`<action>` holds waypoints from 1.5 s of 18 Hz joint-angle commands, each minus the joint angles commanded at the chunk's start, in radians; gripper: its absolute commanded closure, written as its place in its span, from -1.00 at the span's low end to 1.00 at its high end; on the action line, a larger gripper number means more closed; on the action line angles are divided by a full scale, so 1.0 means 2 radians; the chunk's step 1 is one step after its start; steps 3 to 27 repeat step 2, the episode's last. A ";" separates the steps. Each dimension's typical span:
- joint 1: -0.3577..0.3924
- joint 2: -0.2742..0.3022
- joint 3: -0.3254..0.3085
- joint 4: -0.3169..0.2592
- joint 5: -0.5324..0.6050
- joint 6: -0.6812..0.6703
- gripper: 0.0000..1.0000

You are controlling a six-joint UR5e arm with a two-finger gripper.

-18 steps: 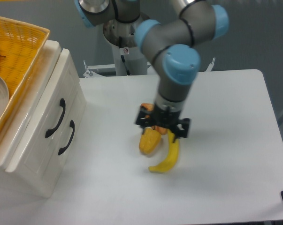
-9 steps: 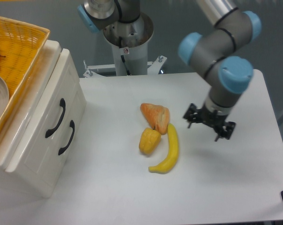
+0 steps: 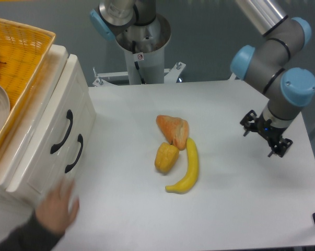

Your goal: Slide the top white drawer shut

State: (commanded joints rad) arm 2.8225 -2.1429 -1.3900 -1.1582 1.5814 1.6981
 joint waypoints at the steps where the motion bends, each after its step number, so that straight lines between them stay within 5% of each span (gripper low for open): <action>1: 0.000 -0.002 0.003 0.000 0.007 -0.001 -1.00; 27: 0.000 -0.002 0.005 0.000 0.007 0.000 -1.00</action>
